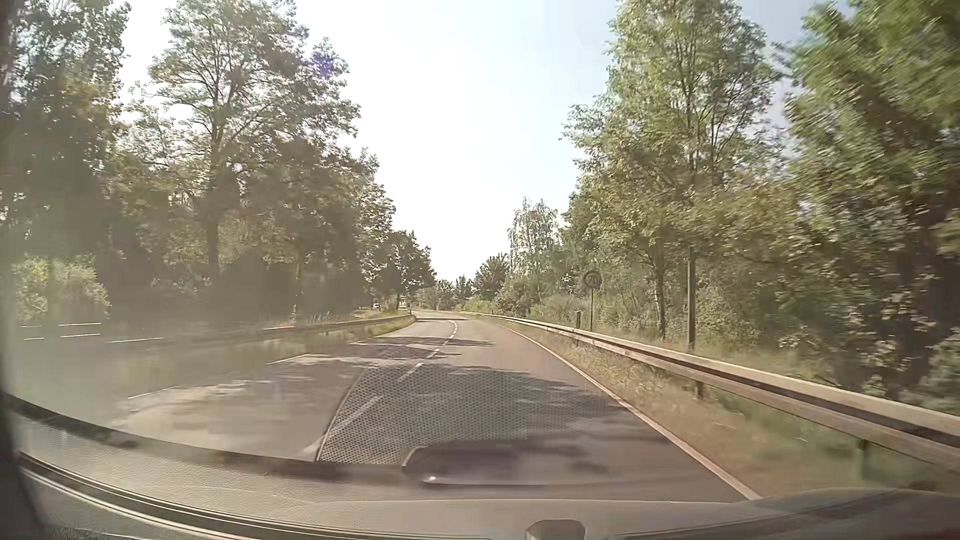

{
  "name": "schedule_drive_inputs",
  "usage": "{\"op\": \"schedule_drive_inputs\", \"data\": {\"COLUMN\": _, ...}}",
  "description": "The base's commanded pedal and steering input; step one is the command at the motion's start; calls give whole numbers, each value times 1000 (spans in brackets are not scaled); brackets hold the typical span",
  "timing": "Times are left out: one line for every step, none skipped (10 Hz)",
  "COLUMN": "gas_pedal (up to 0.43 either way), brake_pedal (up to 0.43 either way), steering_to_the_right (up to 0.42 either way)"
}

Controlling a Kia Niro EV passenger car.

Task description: Follow the waypoints while adhering to traffic rules and regulations

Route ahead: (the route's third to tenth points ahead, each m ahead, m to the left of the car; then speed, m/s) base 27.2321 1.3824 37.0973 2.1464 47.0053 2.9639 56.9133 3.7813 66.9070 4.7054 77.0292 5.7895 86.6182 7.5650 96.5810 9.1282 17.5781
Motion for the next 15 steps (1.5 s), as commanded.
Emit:
{"op": "schedule_drive_inputs", "data": {"gas_pedal": 20, "brake_pedal": 18, "steering_to_the_right": -12}}
{"op": "schedule_drive_inputs", "data": {"gas_pedal": 20, "brake_pedal": 18, "steering_to_the_right": -12}}
{"op": "schedule_drive_inputs", "data": {"gas_pedal": 20, "brake_pedal": 18, "steering_to_the_right": -12}}
{"op": "schedule_drive_inputs", "data": {"gas_pedal": 20, "brake_pedal": 18, "steering_to_the_right": -11}}
{"op": "schedule_drive_inputs", "data": {"gas_pedal": 20, "brake_pedal": 18, "steering_to_the_right": -10}}
{"op": "schedule_drive_inputs", "data": {"gas_pedal": 28, "brake_pedal": 18, "steering_to_the_right": -10}}
{"op": "schedule_drive_inputs", "data": {"gas_pedal": 28, "brake_pedal": 18, "steering_to_the_right": -10}}
{"op": "schedule_drive_inputs", "data": {"gas_pedal": 28, "brake_pedal": 18, "steering_to_the_right": -10}}
{"op": "schedule_drive_inputs", "data": {"gas_pedal": 28, "brake_pedal": 18, "steering_to_the_right": -9}}
{"op": "schedule_drive_inputs", "data": {"gas_pedal": 28, "brake_pedal": 18, "steering_to_the_right": -8}}
{"op": "schedule_drive_inputs", "data": {"gas_pedal": 28, "brake_pedal": 18, "steering_to_the_right": -7}}
{"op": "schedule_drive_inputs", "data": {"gas_pedal": 28, "brake_pedal": 18, "steering_to_the_right": -7}}
{"op": "schedule_drive_inputs", "data": {"gas_pedal": 28, "brake_pedal": 18, "steering_to_the_right": -7}}
{"op": "schedule_drive_inputs", "data": {"gas_pedal": 28, "brake_pedal": 18, "steering_to_the_right": -6}}
{"op": "schedule_drive_inputs", "data": {"gas_pedal": 28, "brake_pedal": 18, "steering_to_the_right": -6}}
